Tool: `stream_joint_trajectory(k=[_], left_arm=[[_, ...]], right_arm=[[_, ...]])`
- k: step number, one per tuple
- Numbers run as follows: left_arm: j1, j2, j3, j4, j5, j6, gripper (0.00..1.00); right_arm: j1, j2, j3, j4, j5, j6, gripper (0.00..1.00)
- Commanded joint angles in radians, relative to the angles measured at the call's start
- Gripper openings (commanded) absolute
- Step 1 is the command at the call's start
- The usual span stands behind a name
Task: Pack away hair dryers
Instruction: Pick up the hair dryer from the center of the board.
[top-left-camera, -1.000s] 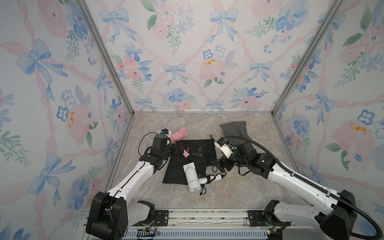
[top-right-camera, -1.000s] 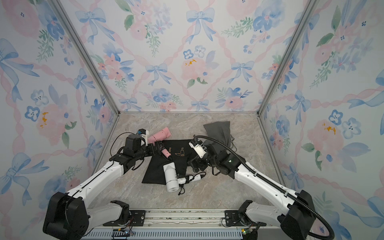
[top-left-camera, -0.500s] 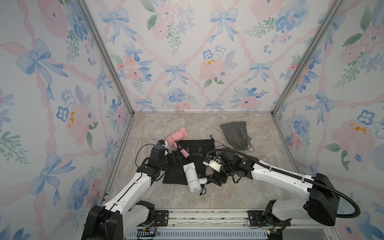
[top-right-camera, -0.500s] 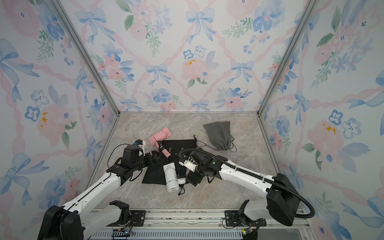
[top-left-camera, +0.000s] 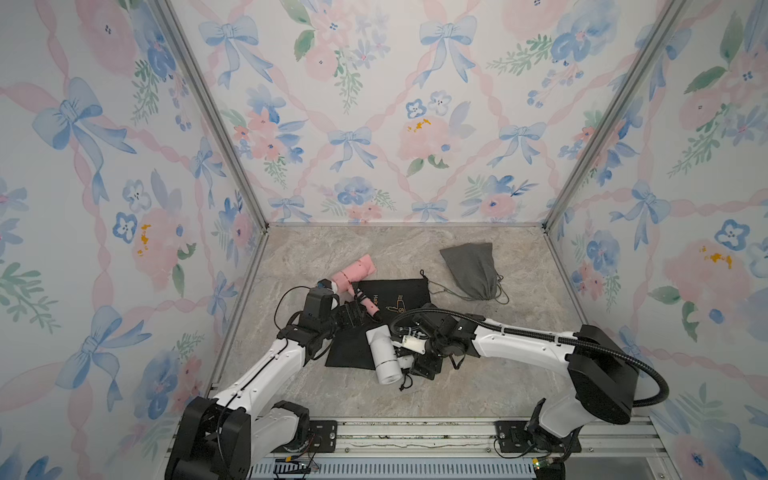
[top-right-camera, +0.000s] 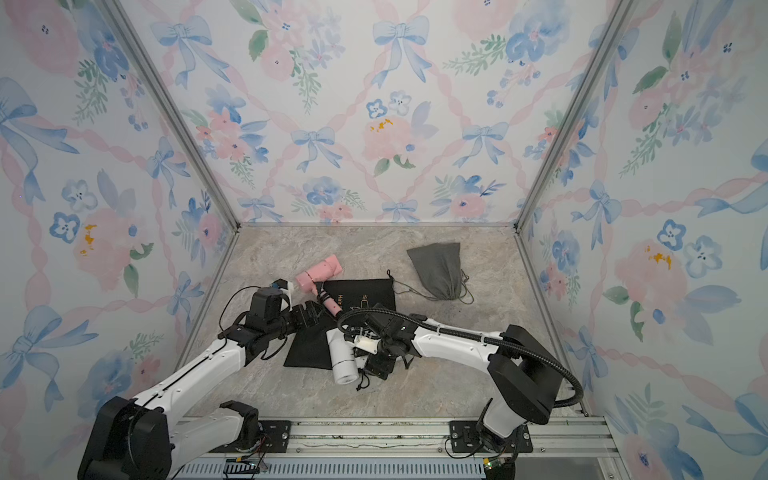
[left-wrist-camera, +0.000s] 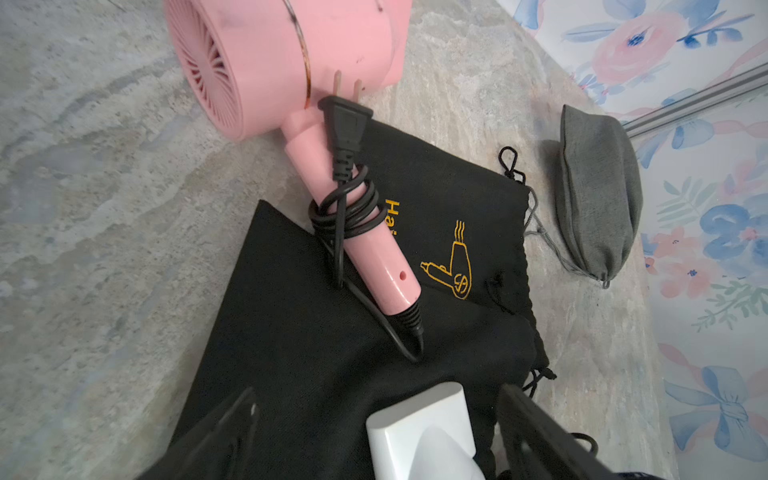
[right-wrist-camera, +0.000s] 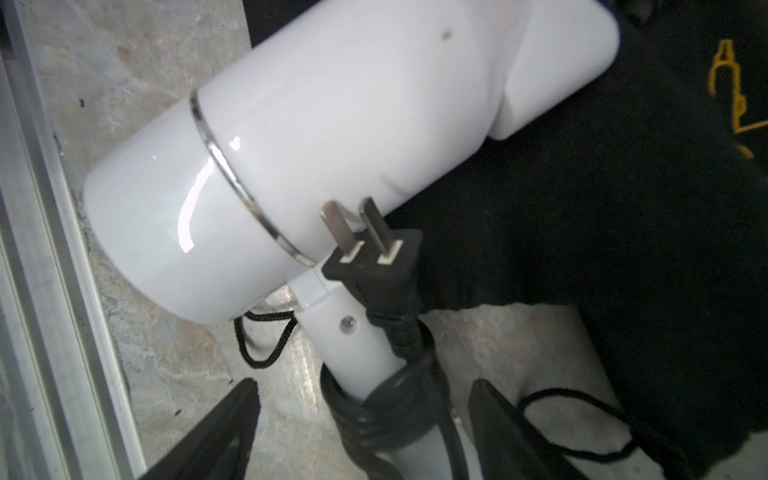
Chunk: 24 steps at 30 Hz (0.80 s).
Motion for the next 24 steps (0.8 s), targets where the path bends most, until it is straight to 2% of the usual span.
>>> stream_joint_trajectory(k=[1,9,14,18,21,24], left_arm=[[0.003,-0.001,0.028,0.011,0.005,0.008,0.92],[0.026,-0.001,0.017,0.035,0.011,0.009,0.92],[0.042,-0.002,0.025,0.038,0.019,0.009,0.92],[0.049,0.001,0.031,0.044,0.018,0.004,0.92],[0.053,0.005,0.036,0.047,0.018,0.001,0.92],[0.055,0.000,0.040,0.047,0.015,-0.003,0.92]], right_arm=[[0.014,0.047,0.038,0.029,0.010,-0.055,0.81],[0.028,0.126,0.062,0.054,-0.002,-0.085,0.79],[0.029,0.159,0.072,0.052,-0.015,-0.102,0.72],[0.029,0.177,0.069,0.060,-0.032,-0.110,0.61],[0.029,0.187,0.080,0.053,-0.034,-0.112,0.47],[0.031,0.162,0.064,0.078,-0.034,-0.101,0.42]])
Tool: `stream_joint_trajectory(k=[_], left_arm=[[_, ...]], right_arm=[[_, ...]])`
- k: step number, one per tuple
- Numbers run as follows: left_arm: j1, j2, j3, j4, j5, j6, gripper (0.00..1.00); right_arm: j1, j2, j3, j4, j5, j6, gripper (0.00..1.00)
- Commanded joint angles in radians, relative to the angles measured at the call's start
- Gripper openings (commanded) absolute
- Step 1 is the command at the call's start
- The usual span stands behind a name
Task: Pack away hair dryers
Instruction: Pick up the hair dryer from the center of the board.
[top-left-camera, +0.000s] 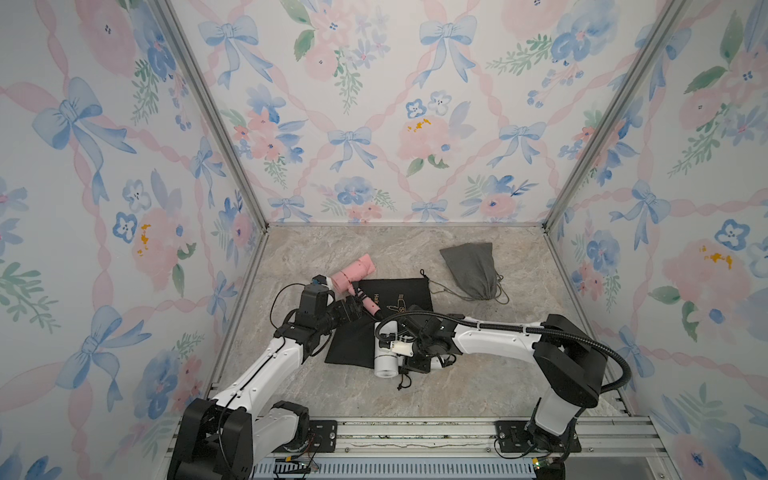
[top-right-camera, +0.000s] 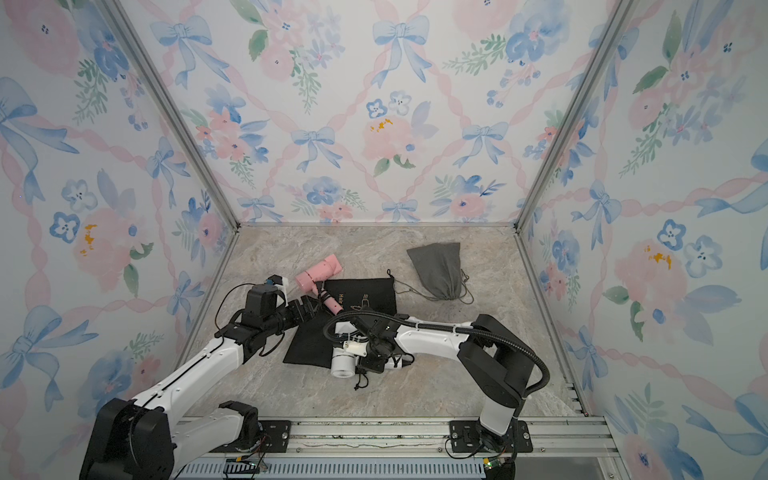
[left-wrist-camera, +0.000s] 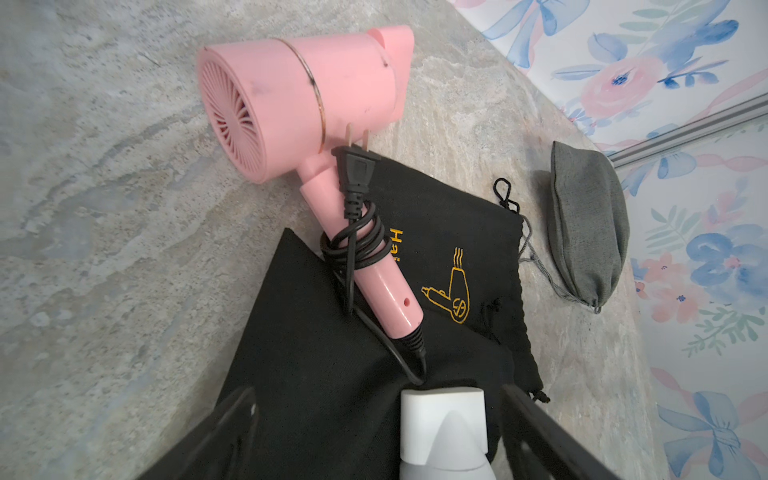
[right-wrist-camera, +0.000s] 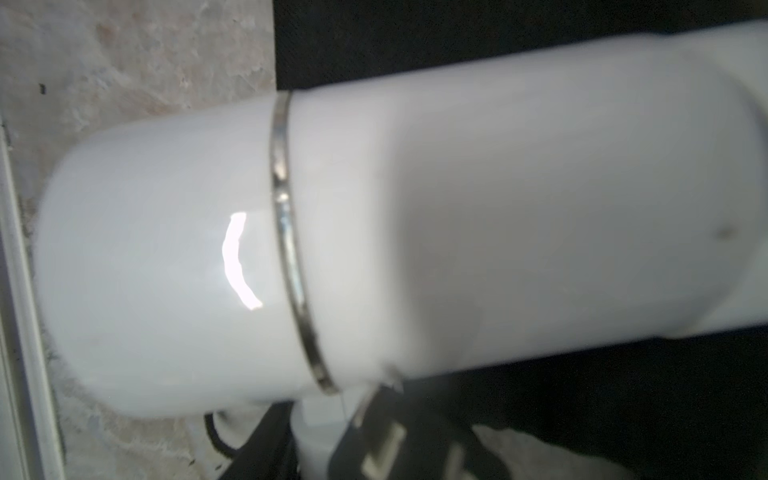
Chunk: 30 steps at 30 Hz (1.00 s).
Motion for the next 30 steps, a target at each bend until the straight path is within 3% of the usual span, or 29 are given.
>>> stream_joint_trajectory(k=[1,13,21,25,30], left_arm=[[0.010,-0.002,0.030,0.019,0.010,-0.003,0.92],[0.030,-0.022,0.027,0.019,0.006,-0.009,0.92],[0.038,-0.013,0.031,0.025,-0.005,-0.011,0.92],[0.038,-0.020,0.023,0.035,-0.016,-0.021,0.92],[0.039,-0.034,0.012,0.056,-0.025,-0.040,0.92]], right_arm=[[0.007,0.001,-0.008,0.027,-0.010,0.005,0.41],[0.005,-0.186,-0.045,0.061,-0.038,0.072,0.35],[-0.121,-0.289,-0.050,0.191,-0.205,0.311,0.36],[-0.146,-0.257,0.038,0.156,-0.107,0.460,0.36],[-0.120,-0.147,0.194,0.021,0.172,0.651,0.36]])
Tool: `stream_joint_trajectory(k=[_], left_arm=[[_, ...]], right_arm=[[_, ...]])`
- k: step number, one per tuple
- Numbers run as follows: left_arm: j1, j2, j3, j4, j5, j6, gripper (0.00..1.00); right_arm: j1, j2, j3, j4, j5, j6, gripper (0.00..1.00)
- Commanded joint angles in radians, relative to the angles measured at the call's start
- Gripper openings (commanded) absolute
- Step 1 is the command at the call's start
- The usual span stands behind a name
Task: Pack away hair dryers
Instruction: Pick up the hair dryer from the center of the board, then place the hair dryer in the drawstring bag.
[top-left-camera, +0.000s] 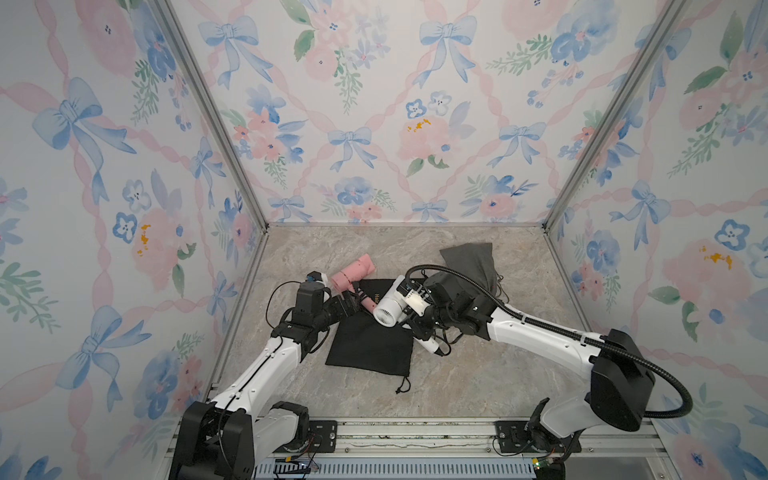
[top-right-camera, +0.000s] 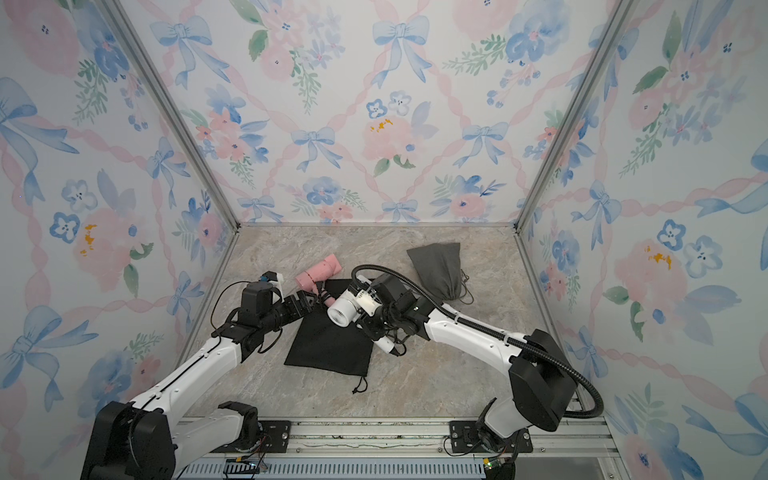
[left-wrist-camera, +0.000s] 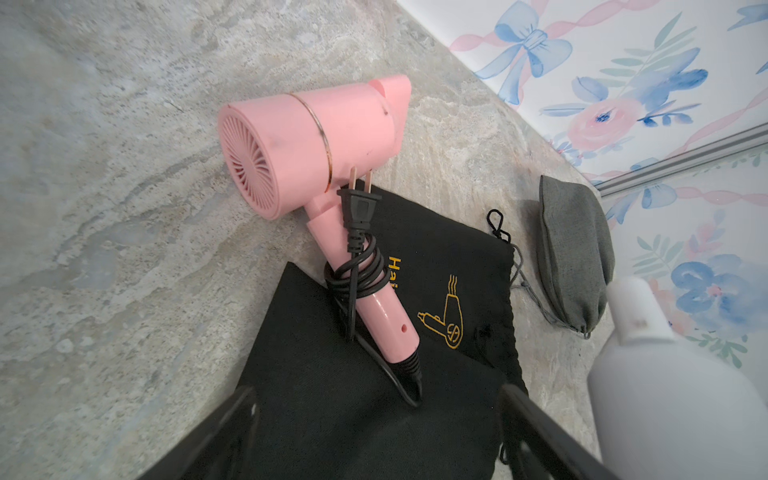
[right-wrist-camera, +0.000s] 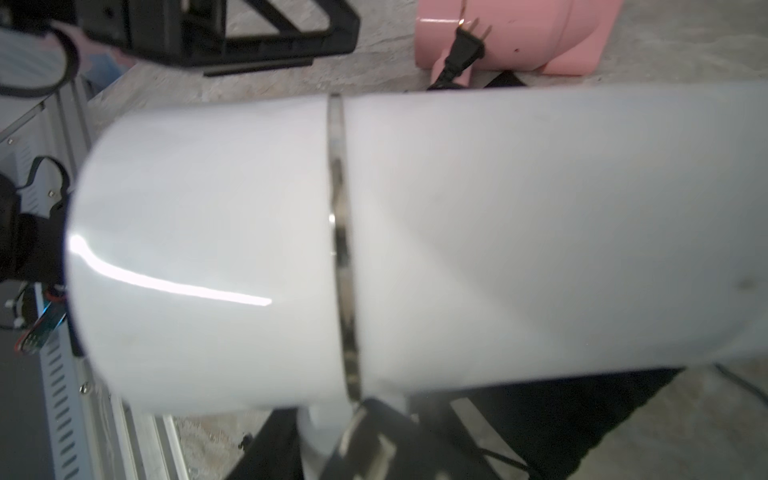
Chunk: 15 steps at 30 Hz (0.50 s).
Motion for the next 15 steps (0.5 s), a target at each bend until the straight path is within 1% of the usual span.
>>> stream_joint_trajectory(k=[1,2,4,9,13,15], left_arm=[[0.009,-0.028,-0.002,0.035,-0.018,-0.024,0.92],[0.009,-0.029,-0.003,0.040,-0.020,-0.027,0.92],[0.009,-0.035,-0.008,0.049,-0.026,-0.035,0.92],[0.009,-0.058,-0.034,0.079,-0.040,-0.057,0.92],[0.008,-0.073,-0.050,0.094,-0.043,-0.067,0.92],[0.008,-0.078,-0.057,0.102,-0.037,-0.070,0.92]], right_arm=[[0.024,0.074,0.115,-0.067,0.235,0.207,0.36],[0.029,0.098,0.144,-0.098,0.300,0.255,0.36],[0.033,0.151,0.196,-0.151,0.378,0.353,0.36],[0.047,0.246,0.267,-0.167,0.474,0.538,0.37],[0.046,0.341,0.361,-0.238,0.545,0.696,0.37],[0.043,0.386,0.396,-0.266,0.559,0.776,0.37]])
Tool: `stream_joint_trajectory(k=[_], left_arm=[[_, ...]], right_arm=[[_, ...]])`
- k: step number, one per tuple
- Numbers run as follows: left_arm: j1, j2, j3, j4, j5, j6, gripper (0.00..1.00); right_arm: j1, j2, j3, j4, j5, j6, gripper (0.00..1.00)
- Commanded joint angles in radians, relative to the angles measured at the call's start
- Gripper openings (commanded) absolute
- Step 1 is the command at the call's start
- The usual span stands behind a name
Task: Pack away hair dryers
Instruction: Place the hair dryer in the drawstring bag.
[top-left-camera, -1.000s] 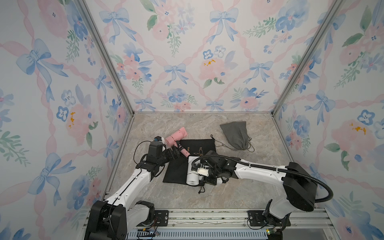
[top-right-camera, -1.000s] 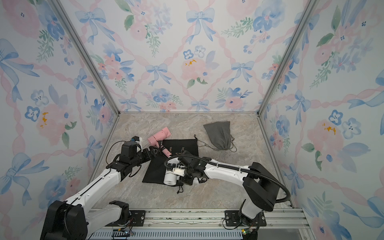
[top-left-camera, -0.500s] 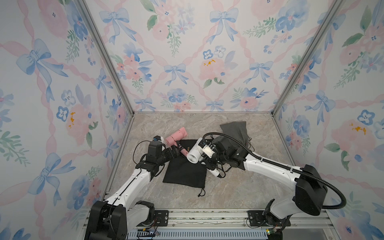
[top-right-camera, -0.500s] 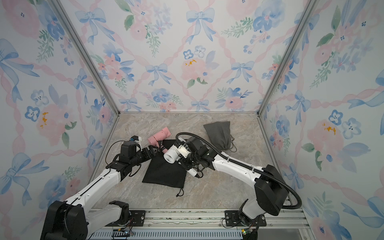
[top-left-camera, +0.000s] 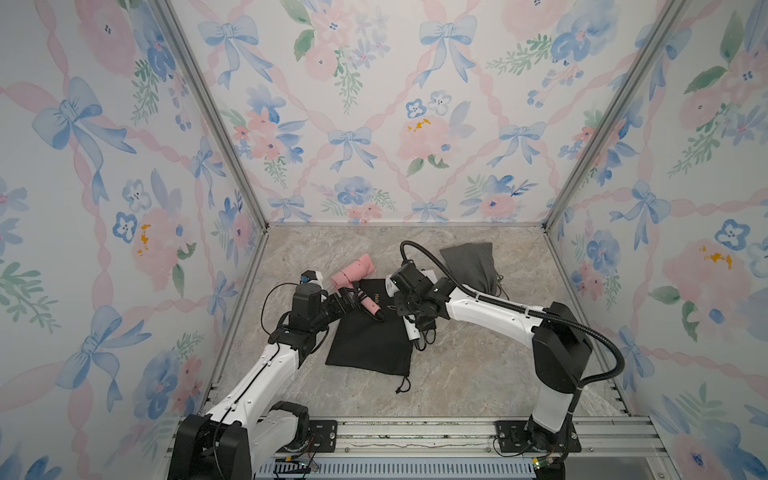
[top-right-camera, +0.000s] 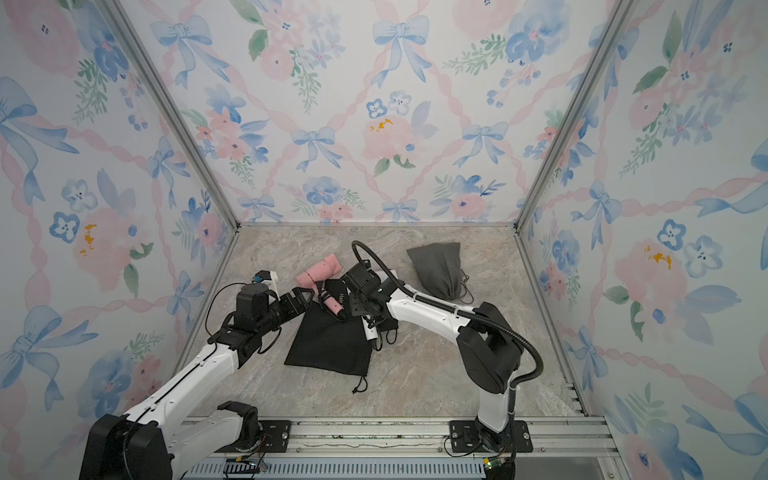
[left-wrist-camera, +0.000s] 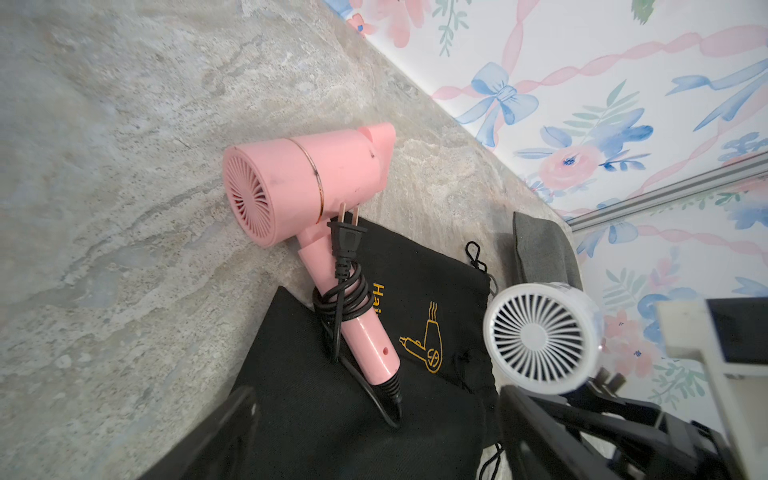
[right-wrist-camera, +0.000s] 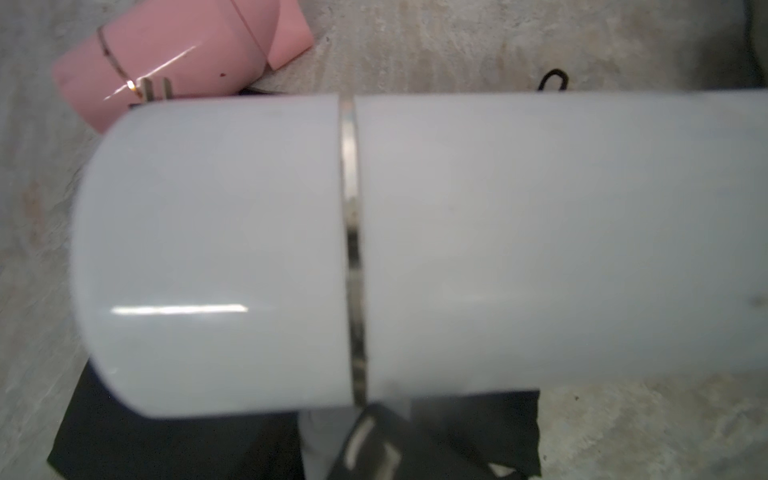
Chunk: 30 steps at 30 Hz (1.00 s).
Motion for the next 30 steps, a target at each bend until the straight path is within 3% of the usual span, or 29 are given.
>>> stream_joint_trajectory(k=[1,8,16,24,30], left_arm=[[0.006,-0.018,-0.024,0.030,-0.004,-0.014,0.92],[0.006,-0.037,-0.033,0.030,-0.001,-0.016,0.92],[0.006,-0.018,-0.012,0.031,-0.011,-0.004,0.92],[0.001,0.018,0.057,0.014,0.004,0.054,0.91],[-0.171,0.141,0.185,-0.102,-0.119,0.183,0.89]], right_arm=[[0.002,0.071,0.083,-0.065,0.094,0.215,0.37],[-0.010,0.207,0.210,-0.130,0.070,0.386,0.40],[-0.033,0.223,0.208,-0.086,-0.030,0.348,0.73],[-0.034,-0.012,-0.006,0.041,-0.042,0.282,0.78],[-0.093,-0.254,-0.180,0.140,-0.028,0.132,0.79]])
